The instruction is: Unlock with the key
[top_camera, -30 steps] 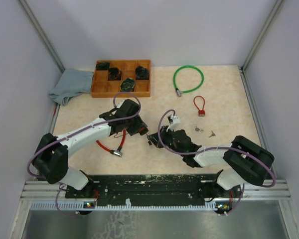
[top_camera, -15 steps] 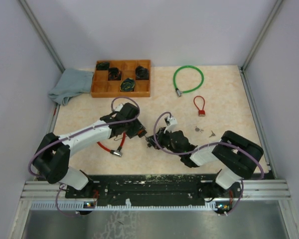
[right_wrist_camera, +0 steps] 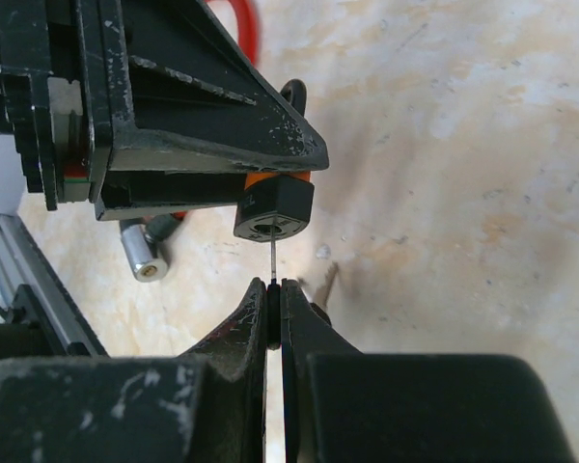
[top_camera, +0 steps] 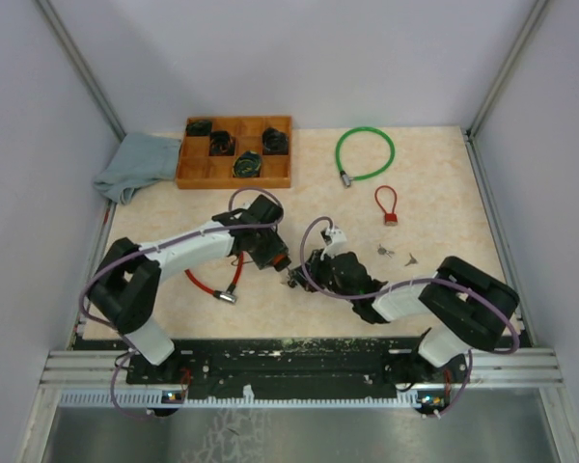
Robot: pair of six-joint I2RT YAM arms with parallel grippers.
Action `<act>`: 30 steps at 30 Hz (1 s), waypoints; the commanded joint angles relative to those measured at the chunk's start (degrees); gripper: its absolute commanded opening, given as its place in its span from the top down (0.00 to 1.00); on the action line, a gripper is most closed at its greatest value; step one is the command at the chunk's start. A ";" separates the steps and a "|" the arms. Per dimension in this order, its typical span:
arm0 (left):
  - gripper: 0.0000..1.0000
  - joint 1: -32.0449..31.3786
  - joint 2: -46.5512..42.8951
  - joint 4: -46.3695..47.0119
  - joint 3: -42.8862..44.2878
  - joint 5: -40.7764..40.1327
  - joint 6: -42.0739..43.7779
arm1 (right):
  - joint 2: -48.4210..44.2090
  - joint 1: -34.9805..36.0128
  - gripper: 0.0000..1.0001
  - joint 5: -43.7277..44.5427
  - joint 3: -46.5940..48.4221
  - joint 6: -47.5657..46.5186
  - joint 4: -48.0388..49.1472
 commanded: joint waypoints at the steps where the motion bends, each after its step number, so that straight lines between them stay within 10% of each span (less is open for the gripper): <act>1: 1.00 0.61 5.47 -7.44 5.23 -4.61 0.36 | -4.76 -0.06 1.00 -1.54 -1.19 -1.48 -1.33; 12: 0.88 0.04 12.27 -10.77 9.30 -7.59 0.01 | -7.50 -0.04 1.00 -1.01 0.50 -0.92 -10.25; 23: 0.11 0.10 3.31 -10.58 6.92 -7.08 4.27 | -14.61 -0.07 1.00 4.48 -0.12 -19.76 -8.97; 30: 0.00 0.21 -6.41 -10.17 6.25 -5.72 9.82 | -16.08 0.86 1.00 6.46 2.99 -38.55 -10.89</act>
